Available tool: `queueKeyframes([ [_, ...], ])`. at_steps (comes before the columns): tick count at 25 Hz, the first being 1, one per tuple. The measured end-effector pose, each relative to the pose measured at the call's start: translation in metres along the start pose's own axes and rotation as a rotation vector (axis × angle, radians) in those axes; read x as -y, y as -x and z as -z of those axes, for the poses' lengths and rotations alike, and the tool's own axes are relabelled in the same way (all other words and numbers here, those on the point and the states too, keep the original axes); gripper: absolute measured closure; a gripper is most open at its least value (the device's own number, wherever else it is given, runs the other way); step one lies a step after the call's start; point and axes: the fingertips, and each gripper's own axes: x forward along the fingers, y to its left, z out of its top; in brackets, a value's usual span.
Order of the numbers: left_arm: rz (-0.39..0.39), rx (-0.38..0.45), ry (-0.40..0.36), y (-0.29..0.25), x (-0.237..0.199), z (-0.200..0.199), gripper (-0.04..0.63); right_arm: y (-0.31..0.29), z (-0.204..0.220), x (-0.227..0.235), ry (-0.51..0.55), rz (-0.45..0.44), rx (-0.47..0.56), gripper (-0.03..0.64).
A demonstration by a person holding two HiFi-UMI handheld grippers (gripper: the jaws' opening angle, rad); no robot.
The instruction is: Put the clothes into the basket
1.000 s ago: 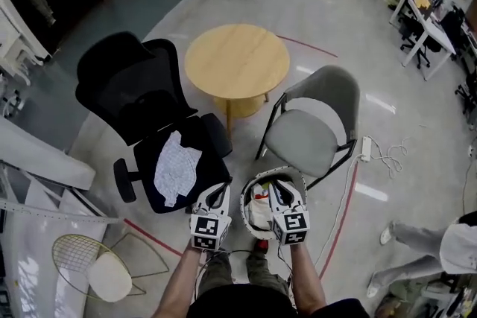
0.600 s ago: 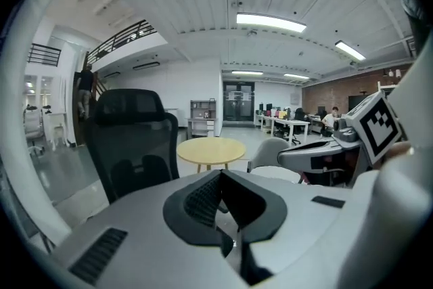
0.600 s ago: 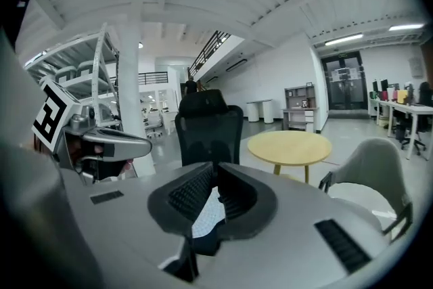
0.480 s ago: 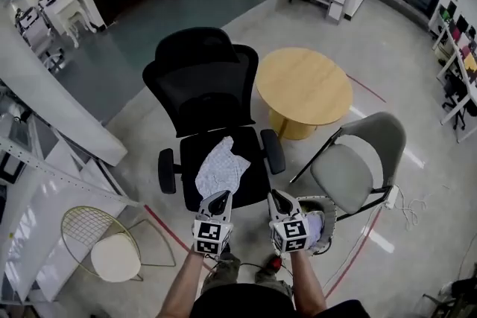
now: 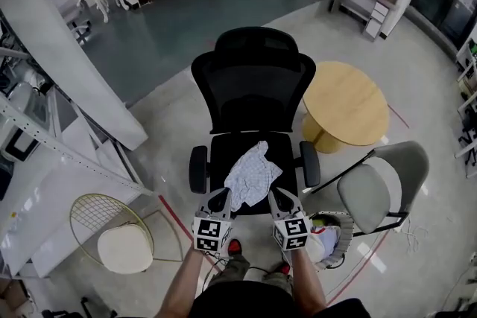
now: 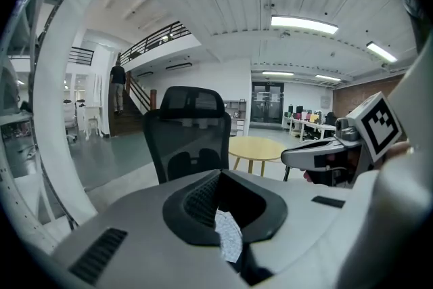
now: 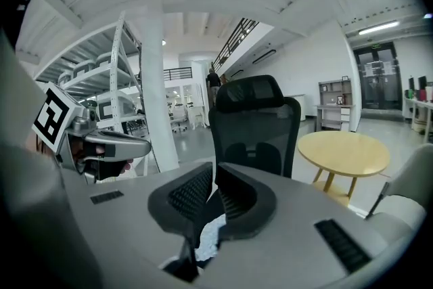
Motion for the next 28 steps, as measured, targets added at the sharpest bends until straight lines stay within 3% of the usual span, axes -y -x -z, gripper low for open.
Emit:
queueKeyframes([
  [8, -0.016, -0.012, 0.041, -0.003, -0.063, 0.018, 0.589, -0.055, 0.008, -0.032, 0.005, -0.008, -0.048, 0.571],
  [15, -0.051, -0.058, 0.095, -0.018, -0.09, 0.051, 0.589, -0.097, 0.03, -0.037, 0.016, -0.05, -0.101, 0.571],
  [28, -0.088, -0.201, 0.188, -0.086, -0.078, 0.149, 0.588, -0.163, 0.161, 0.001, -0.003, -0.154, -0.277, 0.571],
])
